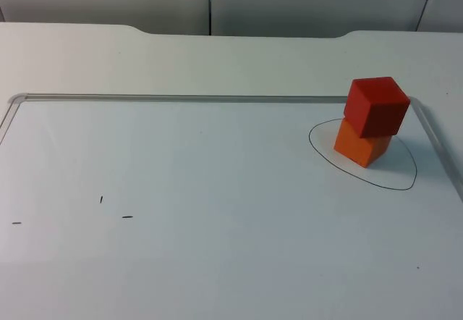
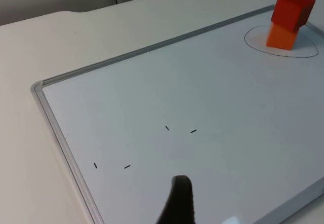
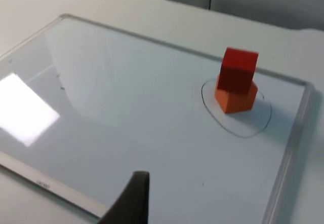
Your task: Pick up one cube with the left hand and another cube with the right hand. First place the cube in the right hand at the target position, then stack the cube in the left hand on top.
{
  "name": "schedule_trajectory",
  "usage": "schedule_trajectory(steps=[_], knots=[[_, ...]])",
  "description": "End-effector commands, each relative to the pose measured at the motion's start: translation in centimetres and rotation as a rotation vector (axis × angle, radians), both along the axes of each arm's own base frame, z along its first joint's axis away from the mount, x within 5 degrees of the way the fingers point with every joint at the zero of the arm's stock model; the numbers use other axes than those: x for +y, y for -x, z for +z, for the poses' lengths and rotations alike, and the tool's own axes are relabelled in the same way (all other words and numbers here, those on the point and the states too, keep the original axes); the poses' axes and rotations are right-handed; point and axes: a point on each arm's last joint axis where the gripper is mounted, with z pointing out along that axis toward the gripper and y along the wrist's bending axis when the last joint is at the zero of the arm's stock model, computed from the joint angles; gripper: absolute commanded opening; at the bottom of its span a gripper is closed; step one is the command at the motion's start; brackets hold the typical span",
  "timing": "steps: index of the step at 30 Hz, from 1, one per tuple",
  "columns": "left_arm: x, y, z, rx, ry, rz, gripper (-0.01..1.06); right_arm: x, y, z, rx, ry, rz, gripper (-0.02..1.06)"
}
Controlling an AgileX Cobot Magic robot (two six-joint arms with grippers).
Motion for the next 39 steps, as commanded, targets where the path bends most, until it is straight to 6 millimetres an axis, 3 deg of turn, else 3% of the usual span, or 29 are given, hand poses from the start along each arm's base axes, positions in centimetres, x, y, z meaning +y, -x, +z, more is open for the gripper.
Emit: schedule_trajectory(steps=[1,32,33,34,35,38,39], knots=[[0.00,0.06,-0.04,-0.001,0.015,-0.003,0.71,0.07,-0.13,-0.41,0.013,-0.005,-0.003,1.05],[-0.07,-0.01,-0.37,-0.028,-0.066,-0.047,0.71,0.09,-0.16,-0.61,0.024,0.001,-0.003,1.05],[-0.07,-0.01,-0.37,-0.028,-0.066,-0.047,0.73,0.09,-0.16,-0.61,0.024,0.001,-0.003,1.05],[-0.07,-0.01,-0.37,-0.028,-0.067,-0.048,0.82,0.05,-0.18,-0.61,0.022,0.005,-0.006,1.05],[-0.07,-0.01,-0.37,-0.028,-0.067,-0.048,0.82,0.05,-0.18,-0.61,0.022,0.005,-0.006,1.05],[-0.07,-0.01,-0.37,-0.028,-0.067,-0.048,1.06,0.07,-0.22,-0.72,0.025,0.007,-0.006,1.05],[-0.07,-0.01,-0.37,-0.028,-0.067,-0.048,1.05,0.07,-0.22,-0.72,0.025,0.007,-0.006,1.05]])
